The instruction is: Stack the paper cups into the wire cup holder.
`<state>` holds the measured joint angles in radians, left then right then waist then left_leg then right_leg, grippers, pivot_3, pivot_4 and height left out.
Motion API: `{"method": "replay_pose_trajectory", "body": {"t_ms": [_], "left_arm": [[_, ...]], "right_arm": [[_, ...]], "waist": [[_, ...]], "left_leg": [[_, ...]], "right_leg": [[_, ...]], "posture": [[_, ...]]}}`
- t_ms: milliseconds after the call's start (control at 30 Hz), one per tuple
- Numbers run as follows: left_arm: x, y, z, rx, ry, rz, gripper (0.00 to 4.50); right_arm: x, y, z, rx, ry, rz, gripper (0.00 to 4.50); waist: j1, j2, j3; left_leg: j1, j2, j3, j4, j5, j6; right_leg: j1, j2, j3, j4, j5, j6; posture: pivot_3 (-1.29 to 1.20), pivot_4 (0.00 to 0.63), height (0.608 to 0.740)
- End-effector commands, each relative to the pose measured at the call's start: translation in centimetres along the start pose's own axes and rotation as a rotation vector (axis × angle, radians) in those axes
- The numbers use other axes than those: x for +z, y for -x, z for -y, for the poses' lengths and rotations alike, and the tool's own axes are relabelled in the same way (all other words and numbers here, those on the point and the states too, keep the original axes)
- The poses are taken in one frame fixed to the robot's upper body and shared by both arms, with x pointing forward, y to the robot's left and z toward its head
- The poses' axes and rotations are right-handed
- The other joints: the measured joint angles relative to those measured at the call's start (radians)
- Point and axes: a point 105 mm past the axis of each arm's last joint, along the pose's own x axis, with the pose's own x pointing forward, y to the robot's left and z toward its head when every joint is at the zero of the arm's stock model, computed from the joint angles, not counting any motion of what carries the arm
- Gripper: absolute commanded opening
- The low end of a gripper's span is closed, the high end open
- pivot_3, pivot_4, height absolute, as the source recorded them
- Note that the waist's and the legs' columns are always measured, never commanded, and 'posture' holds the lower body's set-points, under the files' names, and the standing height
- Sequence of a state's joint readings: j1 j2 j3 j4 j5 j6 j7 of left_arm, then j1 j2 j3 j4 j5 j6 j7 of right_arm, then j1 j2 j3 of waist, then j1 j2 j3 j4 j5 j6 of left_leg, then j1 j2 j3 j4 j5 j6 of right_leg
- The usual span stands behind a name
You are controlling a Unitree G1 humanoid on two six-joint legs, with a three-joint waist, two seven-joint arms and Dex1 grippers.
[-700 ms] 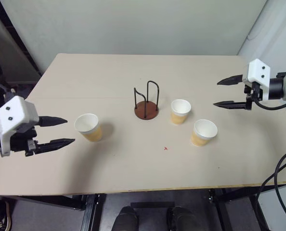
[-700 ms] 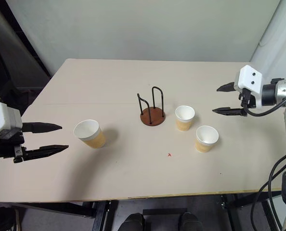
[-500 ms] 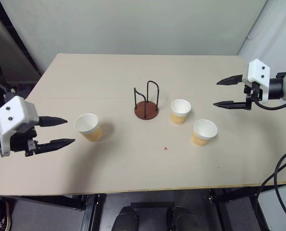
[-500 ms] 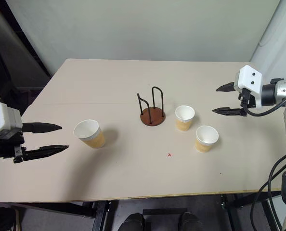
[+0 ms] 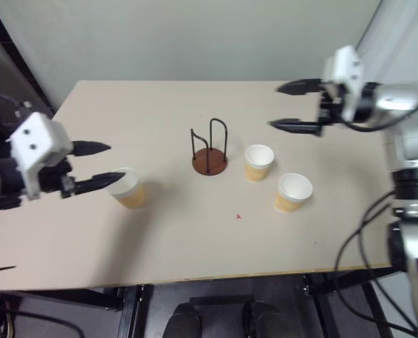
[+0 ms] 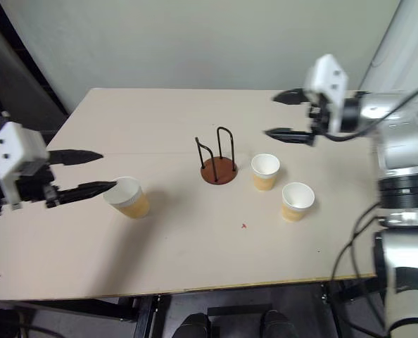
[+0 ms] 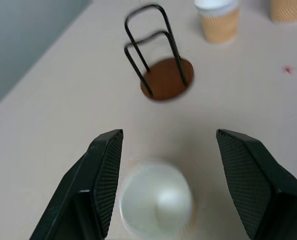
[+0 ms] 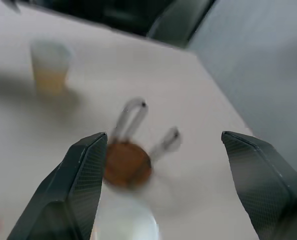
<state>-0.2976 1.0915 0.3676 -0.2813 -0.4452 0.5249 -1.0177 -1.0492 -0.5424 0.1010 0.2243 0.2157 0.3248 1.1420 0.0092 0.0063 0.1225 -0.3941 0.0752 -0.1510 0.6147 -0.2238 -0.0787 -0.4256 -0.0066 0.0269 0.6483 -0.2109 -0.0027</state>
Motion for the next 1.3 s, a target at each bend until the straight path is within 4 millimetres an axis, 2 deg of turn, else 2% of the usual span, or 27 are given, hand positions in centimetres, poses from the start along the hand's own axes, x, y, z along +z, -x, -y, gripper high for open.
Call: {"method": "replay_pose_trajectory", "body": {"t_ms": [33,133,233,333,467,667,767,833,1000,1067,1167,1233,1300], "left_arm": [[0.6,-2.0,-1.3,0.107,-0.032,0.012,3.16],[0.8,-3.2,-1.8,0.152,-0.056,0.008,3.16],[0.6,-3.0,-2.3,0.189,-0.049,-0.004,3.16],[0.3,-2.7,-1.8,0.181,-0.047,-0.018,3.16],[0.3,-2.5,-1.0,0.177,-0.046,-0.018,3.16],[0.8,-2.3,-0.9,0.191,-0.052,-0.01,3.16],[1.0,-1.9,-1.0,0.196,-0.06,-0.016,3.22],[1.0,-1.8,-1.1,0.199,-0.062,-0.018,3.22],[1.1,-1.8,-1.1,0.196,-0.064,-0.018,3.22],[1.1,-1.8,-1.1,0.191,-0.068,-0.021,3.22],[1.4,-1.7,-0.2,0.106,-0.059,-0.005,3.22],[2.1,-1.1,1.5,-0.035,-0.052,0.024,3.22],[2.2,-0.3,2.4,-0.126,-0.054,0.014,3.22]], "right_arm": [[1.4,-3.2,-1.8,-0.012,0.035,0.019,3.79],[0.8,-5.6,-2.5,-0.041,-0.007,-0.009,3.79],[-0.9,-7.0,-3.7,-0.024,-0.033,-0.091,3.79],[-2.5,-7.9,-4.6,-0.022,-0.089,-0.154,3.79],[-4.5,-9.7,-4.0,-0.106,-0.144,-0.223,3.79],[-5.4,-11.5,-3.6,-0.16,-0.196,-0.236,3.79],[-5.5,-12.1,-3.3,-0.187,-0.208,-0.228,3.18],[-5.3,-12.2,-3.2,-0.191,-0.213,-0.218,2.54],[-5.5,-12.1,-2.8,-0.2,-0.2,-0.22,0.62],[-5.4,-11.9,-2.8,-0.192,-0.19,-0.217,0.01],[-5.0,-10.8,-4.0,-0.06,-0.156,-0.201,0.01],[-4.5,-9.2,-5.4,0.081,-0.099,-0.157,0.01],[-4.8,-7.4,-6.4,0.179,-0.046,-0.158,0.01]], "waist": [[0.0,0.0,0.0],[0.002,0.0,0.0],[0.002,0.0,0.0],[0.002,0.0,0.0],[0.001,-0.001,0.0],[0.002,-0.001,0.0],[0.002,-0.001,0.0],[0.003,-0.001,0.0],[0.002,-0.001,0.0],[0.003,-0.001,0.0],[0.003,-0.001,-0.001],[0.004,-0.002,-0.001],[0.005,-0.002,-0.001]], "left_leg": [[-0.001,0.001,0.0,0.0,0.0,0.0],[-0.008,0.003,0.0,0.001,0.0,-0.001],[-0.011,0.003,0.0,0.001,0.003,-0.005],[-0.012,0.004,0.001,0.001,0.002,-0.011],[-0.013,0.006,0.003,0.001,0.002,-0.017],[-0.014,0.007,0.003,0.0,0.002,-0.017],[-0.014,0.007,0.003,0.0,0.002,-0.017],[-0.014,0.007,0.003,0.0,0.002,-0.017],[-0.014,0.007,0.004,0.0,0.001,-0.018],[-0.014,0.007,0.004,0.0,0.001,-0.018],[-0.015,0.007,0.005,0.0,0.001,-0.018],[-0.016,0.007,0.005,0.0,0.001,-0.019],[-0.018,0.007,0.006,0.002,0.002,-0.022]], "right_leg": [[-0.002,0.001,0.0,0.0,0.001,-0.001],[-0.007,0.002,-0.001,0.0,0.003,0.002],[-0.01,0.002,-0.001,-0.002,0.006,0.008],[-0.011,0.002,-0.001,-0.002,0.006,0.008],[-0.015,0.003,0.0,-0.002,0.006,0.008],[-0.019,0.004,0.0,0.002,0.007,0.007],[-0.021,0.004,0.0,0.004,0.006,0.006],[-0.021,0.004,0.0,0.004,0.006,0.006],[-0.021,0.004,0.0,0.004,0.007,0.006],[-0.021,0.004,0.0,0.004,0.007,0.006],[-0.021,0.004,0.0,0.005,0.007,0.006],[-0.022,0.004,0.0,0.004,0.007,0.006],[-0.021,0.005,-0.001,0.004,0.007,0.006]], "posture": [[0.0,0.15,0.74],[0.0,0.15,0.74],[0.0,0.15,0.74],[0.0,0.15,0.74],[0.0,0.15,0.74],[0.0,0.15,0.74],[0.0,0.15,0.74],[0.0,0.15,0.74],[0.0,0.15,0.74],[0.0,0.15,0.74],[0.0,0.15,0.74],[0.0,0.15,0.74],[0.0,0.15,0.74]]}}
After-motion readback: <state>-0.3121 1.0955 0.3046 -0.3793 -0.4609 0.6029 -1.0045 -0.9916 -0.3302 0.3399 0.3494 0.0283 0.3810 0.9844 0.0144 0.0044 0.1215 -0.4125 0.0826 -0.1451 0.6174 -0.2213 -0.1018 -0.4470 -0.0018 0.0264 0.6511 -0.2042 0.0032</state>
